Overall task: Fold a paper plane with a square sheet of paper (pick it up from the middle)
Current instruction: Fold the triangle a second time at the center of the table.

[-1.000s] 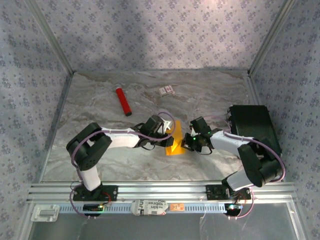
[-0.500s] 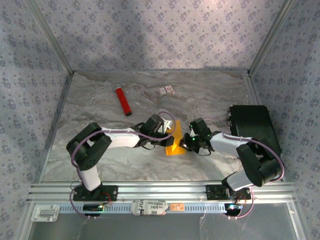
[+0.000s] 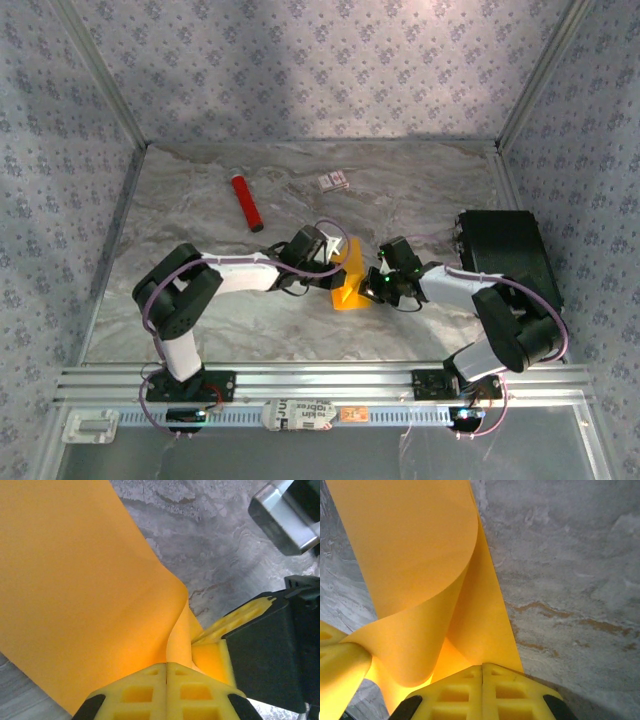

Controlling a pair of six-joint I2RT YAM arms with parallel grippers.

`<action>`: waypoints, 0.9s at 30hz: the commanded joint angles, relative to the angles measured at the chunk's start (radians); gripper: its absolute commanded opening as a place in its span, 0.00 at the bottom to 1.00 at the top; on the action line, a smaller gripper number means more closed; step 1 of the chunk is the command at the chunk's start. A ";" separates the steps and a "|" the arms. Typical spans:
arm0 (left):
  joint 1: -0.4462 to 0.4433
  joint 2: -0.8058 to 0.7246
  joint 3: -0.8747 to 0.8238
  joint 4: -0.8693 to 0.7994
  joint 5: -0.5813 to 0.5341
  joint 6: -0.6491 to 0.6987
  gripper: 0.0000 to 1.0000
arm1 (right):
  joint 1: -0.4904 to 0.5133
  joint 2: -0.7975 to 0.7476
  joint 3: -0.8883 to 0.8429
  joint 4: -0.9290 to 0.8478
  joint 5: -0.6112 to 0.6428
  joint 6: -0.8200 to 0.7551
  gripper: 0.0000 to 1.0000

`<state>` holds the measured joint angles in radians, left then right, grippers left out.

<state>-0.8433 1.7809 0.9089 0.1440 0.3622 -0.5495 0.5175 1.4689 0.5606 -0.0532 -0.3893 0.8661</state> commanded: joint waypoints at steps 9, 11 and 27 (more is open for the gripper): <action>0.003 0.025 0.028 -0.050 -0.069 0.051 0.00 | -0.005 0.009 0.003 -0.078 0.029 -0.024 0.06; 0.004 0.025 0.028 -0.050 -0.077 0.053 0.00 | -0.005 0.008 0.003 -0.080 0.030 -0.024 0.06; 0.004 0.038 0.045 -0.087 -0.124 0.076 0.00 | -0.008 0.003 0.005 -0.088 0.030 -0.027 0.06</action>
<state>-0.8433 1.8030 0.9234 0.0792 0.2573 -0.4961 0.5167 1.4689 0.5617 -0.0566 -0.3893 0.8555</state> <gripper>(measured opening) 0.039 0.058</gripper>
